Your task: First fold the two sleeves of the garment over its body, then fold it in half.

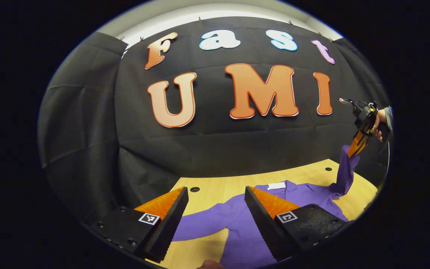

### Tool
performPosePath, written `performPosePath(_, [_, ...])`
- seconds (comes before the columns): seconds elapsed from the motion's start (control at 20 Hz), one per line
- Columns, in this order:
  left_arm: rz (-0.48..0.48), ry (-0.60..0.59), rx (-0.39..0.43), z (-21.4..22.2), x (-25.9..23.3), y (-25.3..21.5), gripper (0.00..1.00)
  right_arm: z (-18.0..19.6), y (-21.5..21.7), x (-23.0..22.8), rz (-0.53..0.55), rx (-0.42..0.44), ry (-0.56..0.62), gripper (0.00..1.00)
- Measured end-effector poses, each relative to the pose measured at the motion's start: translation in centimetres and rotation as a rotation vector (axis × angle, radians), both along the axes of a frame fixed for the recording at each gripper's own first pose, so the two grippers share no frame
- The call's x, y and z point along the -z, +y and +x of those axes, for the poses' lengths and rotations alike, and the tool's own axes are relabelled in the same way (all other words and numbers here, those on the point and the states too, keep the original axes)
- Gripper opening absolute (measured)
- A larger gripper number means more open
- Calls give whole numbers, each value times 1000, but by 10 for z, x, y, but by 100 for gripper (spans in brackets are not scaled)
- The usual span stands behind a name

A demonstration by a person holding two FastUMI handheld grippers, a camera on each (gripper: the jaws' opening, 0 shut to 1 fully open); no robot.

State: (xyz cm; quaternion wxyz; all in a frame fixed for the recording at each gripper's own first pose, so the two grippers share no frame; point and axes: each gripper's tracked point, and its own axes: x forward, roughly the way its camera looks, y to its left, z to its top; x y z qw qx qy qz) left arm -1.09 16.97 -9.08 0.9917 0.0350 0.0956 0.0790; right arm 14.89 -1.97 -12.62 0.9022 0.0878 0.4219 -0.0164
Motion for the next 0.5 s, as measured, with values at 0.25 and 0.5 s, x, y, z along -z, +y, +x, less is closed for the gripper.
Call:
performPosePath(0.25, [20, 27, -79, -9, 14, 57, 98, 19, 80, 1, 12, -101, 10, 3])
performPosePath(0.5, [45, 67, -136, -12, 29, 114, 97, 27, 138, 7, 35, -153, 18, 3])
